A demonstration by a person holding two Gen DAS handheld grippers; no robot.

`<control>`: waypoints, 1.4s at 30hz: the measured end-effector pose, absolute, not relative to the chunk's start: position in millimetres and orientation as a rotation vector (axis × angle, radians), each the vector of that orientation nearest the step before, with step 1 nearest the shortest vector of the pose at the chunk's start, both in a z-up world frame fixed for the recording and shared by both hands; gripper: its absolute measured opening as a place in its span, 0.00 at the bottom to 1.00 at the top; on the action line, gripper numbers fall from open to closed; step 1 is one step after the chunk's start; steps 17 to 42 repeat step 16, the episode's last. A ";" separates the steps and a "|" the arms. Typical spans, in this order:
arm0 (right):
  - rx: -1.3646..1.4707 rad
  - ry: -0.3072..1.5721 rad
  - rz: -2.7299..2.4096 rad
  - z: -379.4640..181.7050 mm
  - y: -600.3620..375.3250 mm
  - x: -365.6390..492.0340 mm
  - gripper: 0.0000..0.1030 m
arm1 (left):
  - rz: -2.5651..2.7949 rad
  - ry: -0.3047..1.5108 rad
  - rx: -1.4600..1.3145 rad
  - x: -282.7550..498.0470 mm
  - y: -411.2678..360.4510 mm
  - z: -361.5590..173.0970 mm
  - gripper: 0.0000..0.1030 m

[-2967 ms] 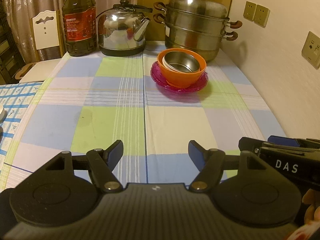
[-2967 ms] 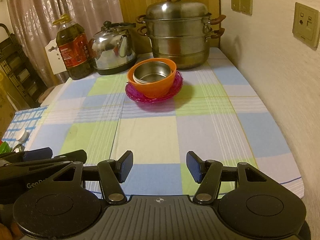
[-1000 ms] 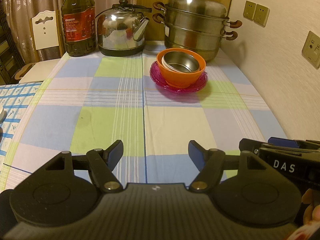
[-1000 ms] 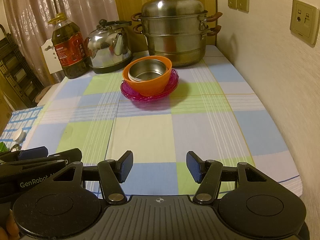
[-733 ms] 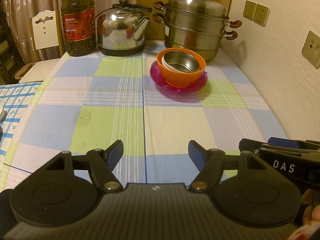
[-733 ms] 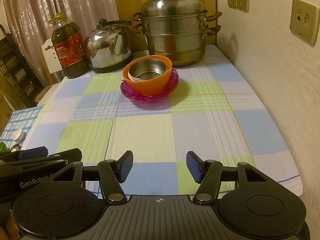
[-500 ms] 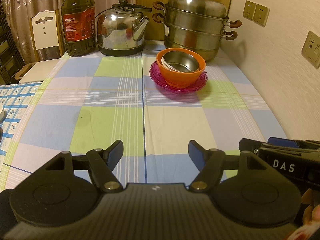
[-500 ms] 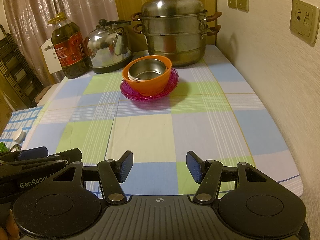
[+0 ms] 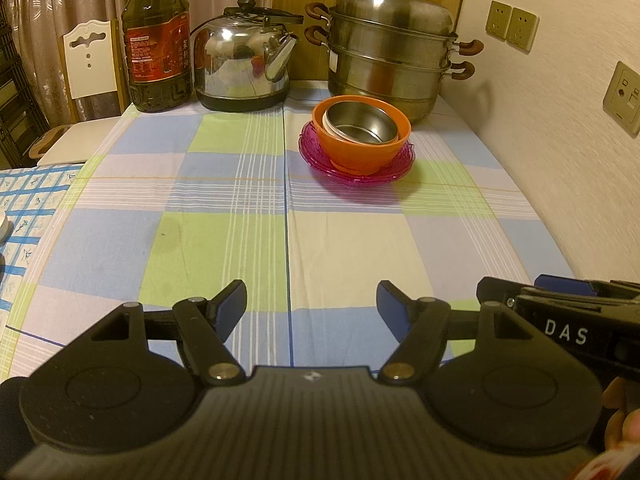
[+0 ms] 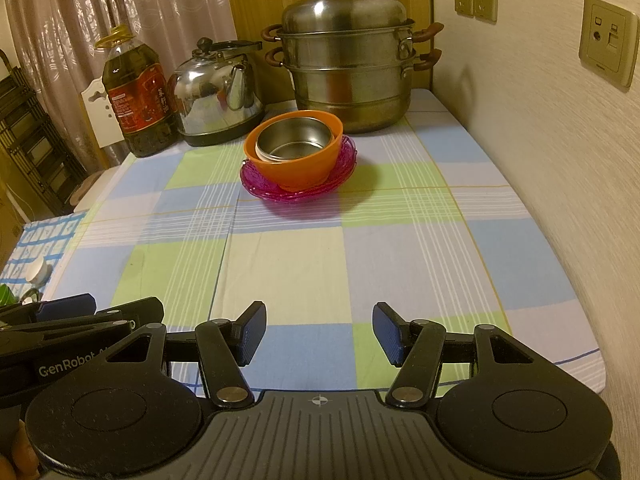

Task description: Organize plates and bowls

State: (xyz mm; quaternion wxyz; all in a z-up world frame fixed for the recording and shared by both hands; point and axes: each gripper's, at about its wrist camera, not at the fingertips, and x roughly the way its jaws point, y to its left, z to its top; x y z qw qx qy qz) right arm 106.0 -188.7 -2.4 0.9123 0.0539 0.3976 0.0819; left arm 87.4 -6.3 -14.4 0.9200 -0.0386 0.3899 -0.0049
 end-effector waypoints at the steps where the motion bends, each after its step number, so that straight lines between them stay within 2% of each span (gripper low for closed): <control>1: 0.111 0.820 0.169 -2.4 -188.8 106.0 0.57 | -0.010 0.801 -0.080 87.4 -6.2 -14.2 0.68; 42: 0.114 0.821 0.166 -5.7 -188.6 103.7 0.57 | -0.008 0.786 -0.102 83.0 -4.9 -17.6 0.68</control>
